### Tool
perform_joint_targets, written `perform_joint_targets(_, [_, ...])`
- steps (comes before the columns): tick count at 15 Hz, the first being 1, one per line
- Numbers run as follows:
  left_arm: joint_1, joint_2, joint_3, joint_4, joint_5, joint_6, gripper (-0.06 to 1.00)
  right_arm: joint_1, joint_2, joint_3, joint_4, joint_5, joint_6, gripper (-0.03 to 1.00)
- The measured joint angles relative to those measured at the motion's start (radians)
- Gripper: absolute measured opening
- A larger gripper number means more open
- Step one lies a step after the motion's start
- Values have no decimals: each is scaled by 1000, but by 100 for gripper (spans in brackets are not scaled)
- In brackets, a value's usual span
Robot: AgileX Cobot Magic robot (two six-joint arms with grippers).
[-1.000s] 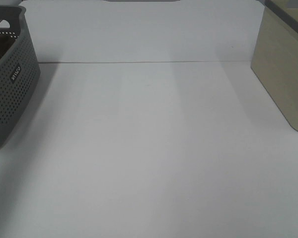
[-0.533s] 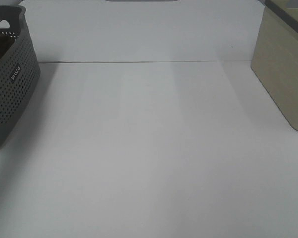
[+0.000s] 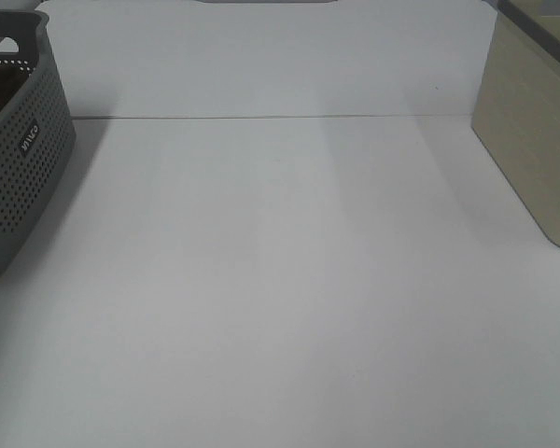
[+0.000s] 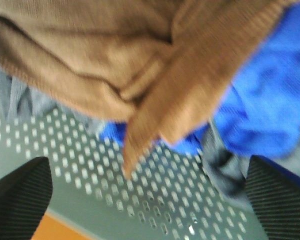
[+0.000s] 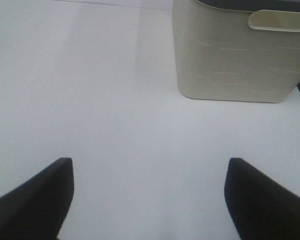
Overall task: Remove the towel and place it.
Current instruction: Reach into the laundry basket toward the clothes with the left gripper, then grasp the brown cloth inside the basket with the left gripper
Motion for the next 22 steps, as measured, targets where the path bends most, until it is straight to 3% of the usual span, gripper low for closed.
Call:
perform_joint_targets(5, [0,121,-113,-93,1,58,98,0,0,0,0,0,0,79])
perform_joint_targets(12, [17,157,-113,-101,29,90,93,0,0,0,0,0,0,79])
perform_joint_targets(14, [28,157,-113,-113,61,92,76,0,0,0,0,0,0,79])
perform_joint_targets(18, [30,157,-113,-142,44,73,8,0,0,0,0,0,0,79])
perform_joint_targets(19, [30,157,-113,-150,41,54,1,0,0,0,0,0,0,79])
perform_joint_targets(22, [30,151,-113,-180,41,15,0,0,0,0,0,0,0,79])
